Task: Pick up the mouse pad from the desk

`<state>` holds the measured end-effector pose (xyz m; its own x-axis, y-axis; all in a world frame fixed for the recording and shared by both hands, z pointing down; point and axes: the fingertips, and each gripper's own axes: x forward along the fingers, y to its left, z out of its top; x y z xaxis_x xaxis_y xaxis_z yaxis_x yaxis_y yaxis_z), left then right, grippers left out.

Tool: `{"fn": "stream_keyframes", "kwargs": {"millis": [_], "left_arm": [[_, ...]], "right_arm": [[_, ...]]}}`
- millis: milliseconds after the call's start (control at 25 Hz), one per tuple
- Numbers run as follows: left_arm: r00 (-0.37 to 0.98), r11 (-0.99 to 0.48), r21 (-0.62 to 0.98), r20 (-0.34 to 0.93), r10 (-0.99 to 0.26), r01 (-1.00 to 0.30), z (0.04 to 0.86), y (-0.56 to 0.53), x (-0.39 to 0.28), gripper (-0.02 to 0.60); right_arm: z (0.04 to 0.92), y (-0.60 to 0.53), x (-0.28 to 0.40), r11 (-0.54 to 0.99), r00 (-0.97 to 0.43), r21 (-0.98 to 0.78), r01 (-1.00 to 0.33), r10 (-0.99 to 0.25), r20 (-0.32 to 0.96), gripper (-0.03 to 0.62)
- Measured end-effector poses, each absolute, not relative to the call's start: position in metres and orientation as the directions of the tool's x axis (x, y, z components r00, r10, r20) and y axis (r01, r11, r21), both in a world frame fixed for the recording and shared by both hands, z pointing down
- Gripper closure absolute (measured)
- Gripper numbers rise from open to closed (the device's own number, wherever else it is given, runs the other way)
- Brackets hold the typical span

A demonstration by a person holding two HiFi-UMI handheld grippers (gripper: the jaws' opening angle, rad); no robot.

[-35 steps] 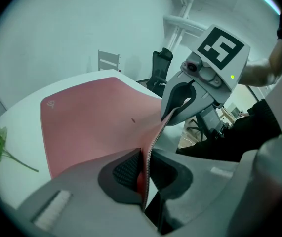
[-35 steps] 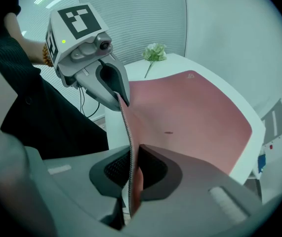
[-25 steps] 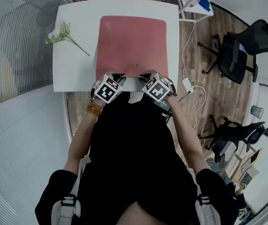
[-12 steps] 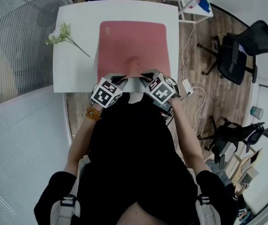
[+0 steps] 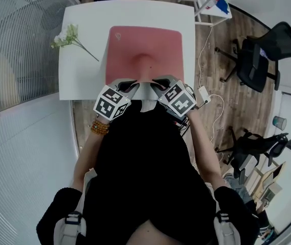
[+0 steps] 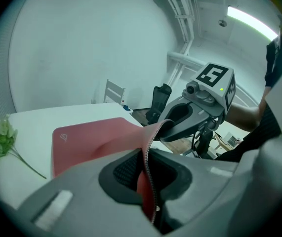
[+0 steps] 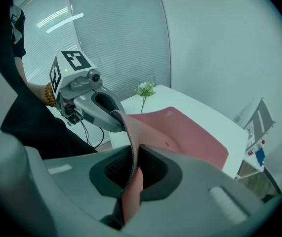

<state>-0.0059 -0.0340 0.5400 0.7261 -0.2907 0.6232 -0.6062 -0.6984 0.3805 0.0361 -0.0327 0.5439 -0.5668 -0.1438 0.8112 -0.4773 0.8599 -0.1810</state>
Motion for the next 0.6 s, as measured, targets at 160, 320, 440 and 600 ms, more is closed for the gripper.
{"fn": "stream_keyframes", "kwargs": {"millis": [160,320,440,600], "left_arm": [[0.737,-0.689,0.39,0.599,-0.313,-0.61,0.524,-0.035,-0.006,0.56],[0.748,-0.685,0.397,0.575,-0.332,-0.61,0.512,-0.036,-0.005,0.56],[0.756,-0.687,0.4,0.559,-0.342,-0.606,0.504,-0.035,-0.004,0.56],[0.761,-0.695,0.391,0.543,-0.354,-0.603,0.491,-0.034,-0.002,0.56]], "right_arm": [[0.528,-0.035,0.033,0.854,-0.594,-0.185,-0.487,-0.169,0.787,0.551],[0.514,-0.039,0.031,0.847,-0.614,-0.18,-0.5,-0.2,0.763,0.551],[0.508,-0.038,0.031,0.843,-0.619,-0.179,-0.508,-0.213,0.756,0.551],[0.496,-0.036,0.031,0.841,-0.629,-0.175,-0.512,-0.229,0.743,0.551]]}}
